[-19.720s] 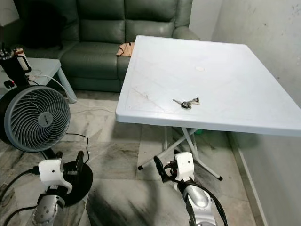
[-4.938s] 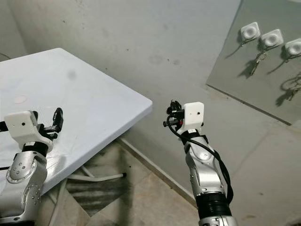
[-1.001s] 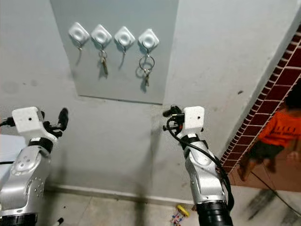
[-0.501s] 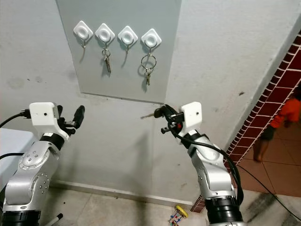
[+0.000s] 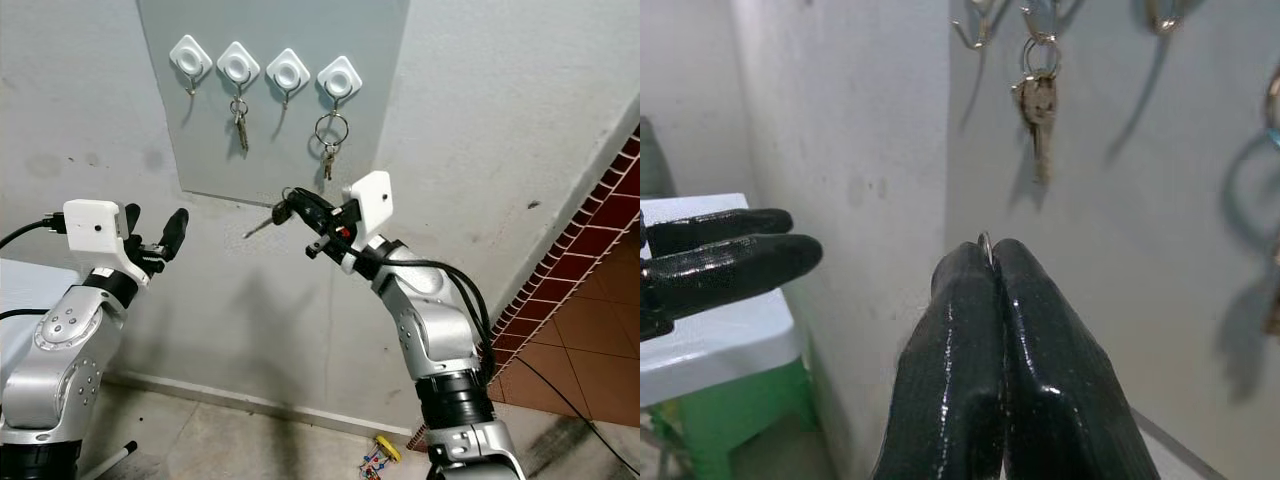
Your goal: Hang keys on a hook
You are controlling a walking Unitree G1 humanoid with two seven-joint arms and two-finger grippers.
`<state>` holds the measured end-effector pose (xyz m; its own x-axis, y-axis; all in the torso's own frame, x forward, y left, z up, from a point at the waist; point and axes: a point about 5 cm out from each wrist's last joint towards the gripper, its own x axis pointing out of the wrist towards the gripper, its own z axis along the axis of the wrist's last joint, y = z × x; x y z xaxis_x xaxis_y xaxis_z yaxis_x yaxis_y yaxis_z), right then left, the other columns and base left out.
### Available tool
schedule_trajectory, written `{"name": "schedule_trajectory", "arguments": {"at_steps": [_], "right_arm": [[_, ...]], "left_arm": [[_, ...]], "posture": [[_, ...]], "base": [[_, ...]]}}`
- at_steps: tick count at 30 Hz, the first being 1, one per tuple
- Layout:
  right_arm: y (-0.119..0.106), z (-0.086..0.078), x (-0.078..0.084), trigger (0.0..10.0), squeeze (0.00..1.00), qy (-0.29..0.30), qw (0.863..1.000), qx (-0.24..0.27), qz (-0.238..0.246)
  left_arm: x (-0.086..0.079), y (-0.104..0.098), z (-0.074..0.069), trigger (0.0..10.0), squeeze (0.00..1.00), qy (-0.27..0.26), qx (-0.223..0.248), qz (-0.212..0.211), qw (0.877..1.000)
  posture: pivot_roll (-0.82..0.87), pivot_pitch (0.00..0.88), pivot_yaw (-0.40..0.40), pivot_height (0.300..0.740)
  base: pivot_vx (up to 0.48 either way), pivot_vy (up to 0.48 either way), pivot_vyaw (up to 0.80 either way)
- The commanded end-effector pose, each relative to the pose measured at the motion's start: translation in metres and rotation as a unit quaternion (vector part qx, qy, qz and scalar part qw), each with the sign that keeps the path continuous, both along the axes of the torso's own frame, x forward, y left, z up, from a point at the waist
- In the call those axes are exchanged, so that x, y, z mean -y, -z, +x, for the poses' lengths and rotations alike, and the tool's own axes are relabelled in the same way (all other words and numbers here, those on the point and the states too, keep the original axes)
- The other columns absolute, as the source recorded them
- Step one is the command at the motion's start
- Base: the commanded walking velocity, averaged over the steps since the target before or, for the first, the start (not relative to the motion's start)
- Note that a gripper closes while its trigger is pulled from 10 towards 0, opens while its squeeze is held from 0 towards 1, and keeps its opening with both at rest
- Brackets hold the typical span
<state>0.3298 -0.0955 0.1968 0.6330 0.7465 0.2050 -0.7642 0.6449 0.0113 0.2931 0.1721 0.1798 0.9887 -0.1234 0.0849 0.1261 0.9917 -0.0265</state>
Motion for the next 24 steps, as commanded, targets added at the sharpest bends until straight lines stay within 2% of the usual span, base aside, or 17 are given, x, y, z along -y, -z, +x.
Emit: {"name": "schedule_trajectory", "arguments": {"at_steps": [1, 3, 7, 13, 19, 24], "right_arm": [[-0.016, 0.008, -0.005, 10.0, 0.00, -0.015, 1.000, 0.011, 0.021], [-0.036, 0.018, -0.017, 10.0, 0.00, -0.030, 0.998, 0.027, 0.054], [-0.044, 0.024, -0.021, 10.0, 0.00, -0.019, 0.997, 0.033, 0.067], [-0.060, 0.035, -0.026, 10.0, 0.00, -0.001, 0.995, 0.038, 0.096], [-0.068, 0.044, -0.025, 10.0, 0.00, 0.016, 0.992, 0.041, 0.117], [-0.068, 0.045, -0.024, 10.0, 0.00, 0.020, 0.991, 0.036, 0.129]], "left_arm": [[0.001, -0.010, 0.002, 10.0, 0.00, 0.009, 0.014, 0.013, 1.000], [0.004, -0.021, 0.005, 10.0, 0.00, 0.021, 0.030, 0.026, 0.999], [0.008, -0.025, 0.007, 10.0, 0.00, 0.032, 0.036, 0.027, 0.998], [0.025, -0.034, 0.009, 10.0, 0.00, 0.067, 0.052, 0.041, 0.996], [0.034, -0.039, 0.008, 10.0, 0.00, 0.084, 0.063, 0.045, 0.994], [0.036, -0.040, 0.008, 10.0, 0.00, 0.087, 0.062, 0.043, 0.993]], "posture": [[-0.03, 0.005, -0.055, 0.740], [-0.03, 0.006, -0.058, 0.740], [-0.03, 0.004, -0.059, 0.740], [-0.03, 0.002, -0.056, 0.740], [-0.03, 0.002, -0.053, 0.740], [-0.04, 0.004, -0.052, 0.740]], "base": [[0.000, 0.000, 0.00], [0.000, 0.000, 0.00], [0.000, 0.000, 0.00], [0.000, 0.000, 0.00], [0.000, 0.000, 0.00], [0.000, 0.000, 0.00]]}}
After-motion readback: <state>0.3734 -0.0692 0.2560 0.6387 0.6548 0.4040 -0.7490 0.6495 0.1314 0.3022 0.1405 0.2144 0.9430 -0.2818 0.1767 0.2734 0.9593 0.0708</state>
